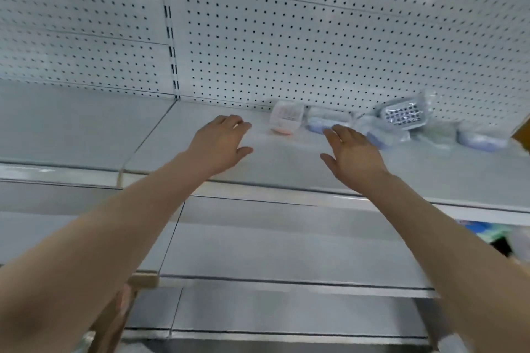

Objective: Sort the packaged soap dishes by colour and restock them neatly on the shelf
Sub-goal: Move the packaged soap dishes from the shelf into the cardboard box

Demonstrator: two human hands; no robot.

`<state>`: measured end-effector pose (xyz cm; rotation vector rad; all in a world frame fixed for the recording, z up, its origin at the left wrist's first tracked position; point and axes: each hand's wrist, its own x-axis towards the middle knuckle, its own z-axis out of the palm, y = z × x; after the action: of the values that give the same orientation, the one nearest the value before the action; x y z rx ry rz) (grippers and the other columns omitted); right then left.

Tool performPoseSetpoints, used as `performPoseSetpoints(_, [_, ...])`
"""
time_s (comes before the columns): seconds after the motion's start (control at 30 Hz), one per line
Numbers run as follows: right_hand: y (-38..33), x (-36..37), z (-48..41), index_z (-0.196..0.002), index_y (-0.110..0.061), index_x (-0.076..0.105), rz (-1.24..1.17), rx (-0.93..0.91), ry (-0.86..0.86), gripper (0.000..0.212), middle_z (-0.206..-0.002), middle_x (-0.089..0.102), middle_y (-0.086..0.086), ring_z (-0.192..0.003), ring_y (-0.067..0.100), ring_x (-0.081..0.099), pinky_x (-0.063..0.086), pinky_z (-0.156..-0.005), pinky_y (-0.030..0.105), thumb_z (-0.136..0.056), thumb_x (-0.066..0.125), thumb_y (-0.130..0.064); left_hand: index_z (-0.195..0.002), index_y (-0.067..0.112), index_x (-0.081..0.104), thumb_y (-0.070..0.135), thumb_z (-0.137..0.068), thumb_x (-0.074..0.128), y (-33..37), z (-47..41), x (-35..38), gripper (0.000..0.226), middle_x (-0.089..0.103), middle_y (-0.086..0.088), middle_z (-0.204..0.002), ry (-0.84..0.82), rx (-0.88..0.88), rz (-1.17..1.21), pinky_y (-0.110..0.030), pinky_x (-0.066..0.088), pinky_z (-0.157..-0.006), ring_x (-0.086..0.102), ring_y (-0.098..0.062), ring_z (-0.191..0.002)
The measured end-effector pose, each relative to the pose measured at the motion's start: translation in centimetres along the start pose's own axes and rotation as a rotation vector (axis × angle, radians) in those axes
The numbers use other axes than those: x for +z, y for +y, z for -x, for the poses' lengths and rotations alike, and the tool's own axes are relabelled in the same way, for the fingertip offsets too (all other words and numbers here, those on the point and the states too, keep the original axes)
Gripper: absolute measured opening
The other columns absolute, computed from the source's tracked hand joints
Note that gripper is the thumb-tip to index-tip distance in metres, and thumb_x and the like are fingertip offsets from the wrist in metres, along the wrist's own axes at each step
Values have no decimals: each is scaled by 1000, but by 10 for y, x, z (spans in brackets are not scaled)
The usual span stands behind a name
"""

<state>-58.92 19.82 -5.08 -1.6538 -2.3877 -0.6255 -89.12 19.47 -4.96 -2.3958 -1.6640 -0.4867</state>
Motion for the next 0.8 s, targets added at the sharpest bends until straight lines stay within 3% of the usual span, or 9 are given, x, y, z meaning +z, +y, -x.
performPoseSetpoints(0.2, [82,34,-49,-151,-9,30,-31,66,-73,61,-154,33,15,-139,32,34,30,-111,43,-100,48,-37,-151,19,26,50,-95,50,50,-105,49,69,28,-4,-154,-22,-16,10,-36,33,-106,28,-25,-139])
performPoseSetpoints(0.33, [110,58,-91,-152,-9,26,-45,46,-106,65,-154,32,16,-139,32,33,30,-112,43,-99,48,-41,-153,21,16,60,-91,47,65,-158,86,79,19,-9,-158,-120,-100,-36,-39,21,-115,19,-31,-144])
performPoseSetpoints(0.47, [120,88,-124,-153,-12,23,-67,15,-183,76,-154,31,17,-139,32,34,27,-113,42,-95,48,-53,-152,24,16,71,-85,46,64,-182,115,88,23,-13,-156,-196,-187,-50,-42,22,-116,18,-33,-144])
performPoseSetpoints(0.6, [120,114,-136,-149,-17,32,-73,1,-224,76,-144,40,17,-133,34,40,31,-108,42,-90,50,-61,-149,25,27,55,-88,50,58,-183,125,71,39,-8,-147,-146,-214,-37,-41,32,-109,27,-35,-137])
performPoseSetpoints(0.7, [117,123,-138,-141,-22,44,-62,10,-211,61,-132,48,14,-123,32,46,34,-101,39,-90,53,-54,-148,22,29,41,-89,45,53,-176,118,64,46,-4,-143,-124,-198,-16,-40,38,-100,35,-34,-130])
performPoseSetpoints(0.8, [111,117,-140,-136,-23,45,-67,19,-197,48,-124,54,10,-112,32,53,39,-93,38,-95,49,-48,-143,21,35,32,-90,45,51,-163,102,56,58,-3,-126,-77,-268,168,-38,45,-88,50,-29,-114])
